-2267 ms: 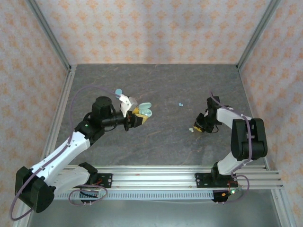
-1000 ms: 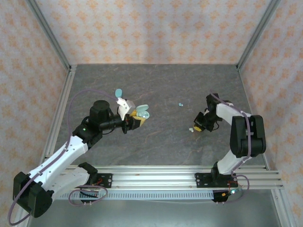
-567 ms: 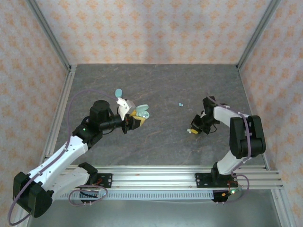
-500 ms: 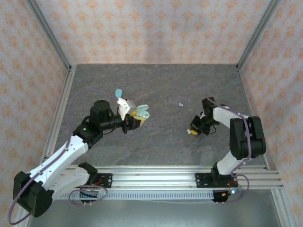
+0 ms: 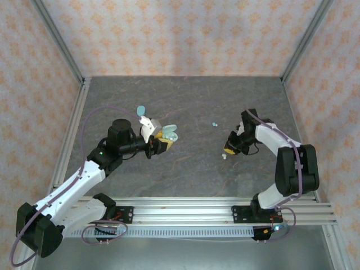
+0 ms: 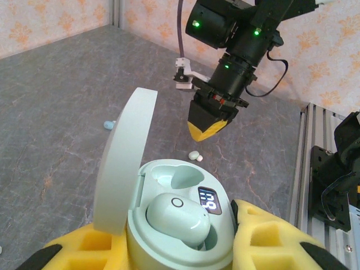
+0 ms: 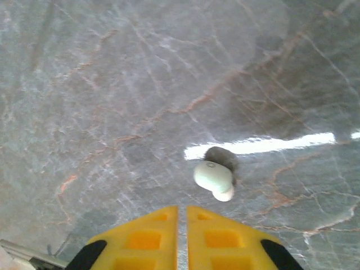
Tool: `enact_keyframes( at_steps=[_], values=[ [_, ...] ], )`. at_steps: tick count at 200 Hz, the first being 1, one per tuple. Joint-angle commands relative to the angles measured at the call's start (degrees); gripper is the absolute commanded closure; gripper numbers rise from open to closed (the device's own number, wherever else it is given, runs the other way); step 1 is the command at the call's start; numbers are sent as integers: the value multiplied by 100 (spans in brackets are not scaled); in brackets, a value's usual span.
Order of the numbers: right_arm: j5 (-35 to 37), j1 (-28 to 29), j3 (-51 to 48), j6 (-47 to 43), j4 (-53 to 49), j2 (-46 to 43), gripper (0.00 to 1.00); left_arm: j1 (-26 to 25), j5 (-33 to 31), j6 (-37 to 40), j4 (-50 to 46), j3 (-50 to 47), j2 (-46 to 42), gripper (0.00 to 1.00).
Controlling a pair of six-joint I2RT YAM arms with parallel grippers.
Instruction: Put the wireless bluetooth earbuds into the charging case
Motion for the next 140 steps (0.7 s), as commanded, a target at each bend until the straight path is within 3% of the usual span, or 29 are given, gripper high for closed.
enact_keyframes(
  at_steps=[1, 90, 140],
  values=[
    [-169, -33, 353, -960, -479, 443, 82, -50, -26, 27, 68, 71, -23, 91],
    [419, 231, 487, -1665, -376, 785, 69, -50, 37, 130, -52, 107, 42, 91],
    [1077, 485, 445, -1856, -390, 800, 68, -50, 114, 292, -235, 149, 66, 91]
  ],
)
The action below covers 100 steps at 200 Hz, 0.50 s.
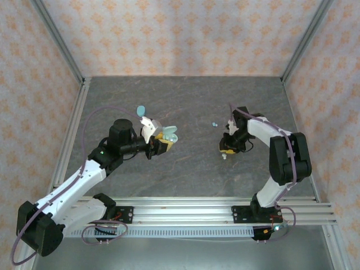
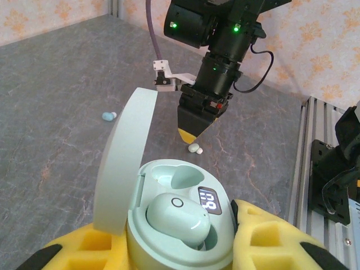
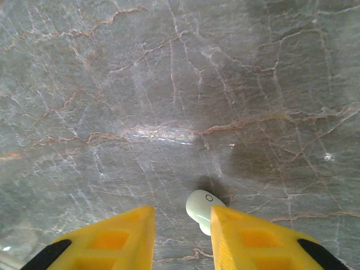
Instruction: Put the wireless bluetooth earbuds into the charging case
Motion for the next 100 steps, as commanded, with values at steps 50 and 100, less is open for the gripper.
enact_keyframes(
  at_steps=[50, 100],
  values=[
    [603, 92, -79, -293, -54, 56, 68, -46, 115, 276, -178, 122, -75, 91],
    [586, 269, -130, -314, -27, 262, 68, -50, 98, 250, -171, 89, -108, 91]
  ],
)
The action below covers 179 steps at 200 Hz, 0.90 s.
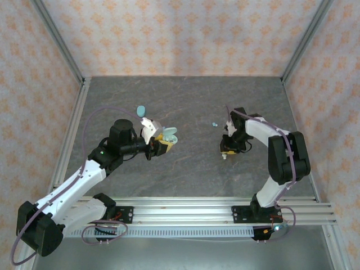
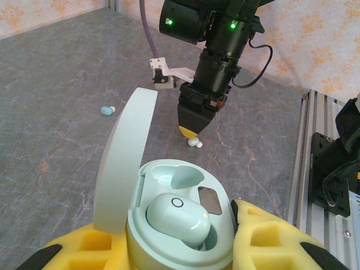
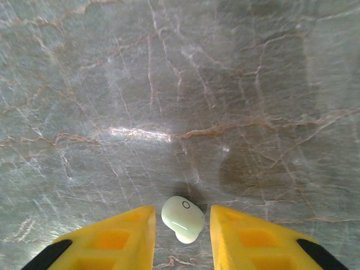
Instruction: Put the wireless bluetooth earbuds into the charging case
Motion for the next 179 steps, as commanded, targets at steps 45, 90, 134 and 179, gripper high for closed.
enact_keyframes(
  at_steps=[45, 90, 134, 179],
  values=[
    [172, 185, -88, -69, -35, 292, 68, -48, 74, 120, -28, 82, -117, 91],
    [215, 197, -130, 82, -10, 362, 73, -49, 64, 120, -30, 85, -117, 91],
    [-32, 203, -145, 319, 8, 272, 81, -50, 47, 121, -2, 70, -117, 91],
    [-147, 203, -264, 840, 220, -352, 87, -50, 55, 95, 30, 113, -99, 91]
  ],
)
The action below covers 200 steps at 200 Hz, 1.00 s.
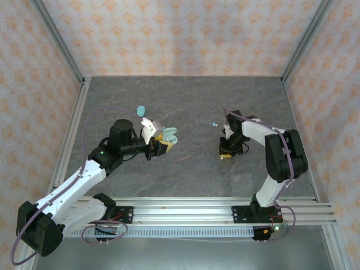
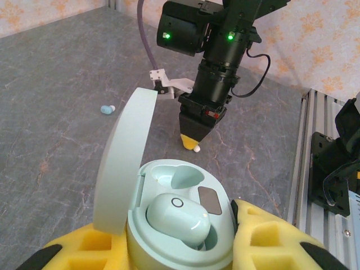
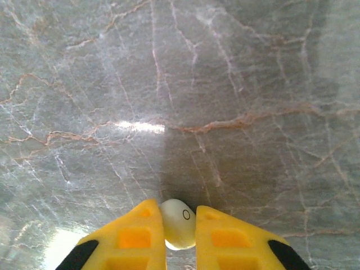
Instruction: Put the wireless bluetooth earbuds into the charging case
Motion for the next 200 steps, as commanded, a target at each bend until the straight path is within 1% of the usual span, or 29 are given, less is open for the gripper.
enact_keyframes(
  at_steps=[1, 49, 75, 102, 126, 160, 200],
  values=[
    [1, 32, -83, 353, 71, -421, 87, -46, 55, 97, 49, 117, -97, 91],
    [307, 52, 172, 644, -376, -1130, 88, -50, 73, -12, 211, 103, -80, 91],
    [695, 266, 459, 884, -530, -1791, 89, -50, 99, -180, 503, 38, -45, 91],
    [1353, 828, 1044, 1071, -817, -2288, 89, -50, 117, -314, 776, 25, 32, 91],
    [1694, 1407, 1668, 1297, -965, -2445, 89, -49, 215, -384, 980, 78, 139, 91],
    [2315, 2350, 2504, 1412, -985, -2421, 89, -61, 266, -448, 1170, 143, 223, 91],
    [2553, 3102, 3042, 1468, -774, -2275, 89, -65, 241, -409, 1103, 281, 282, 91]
  ],
)
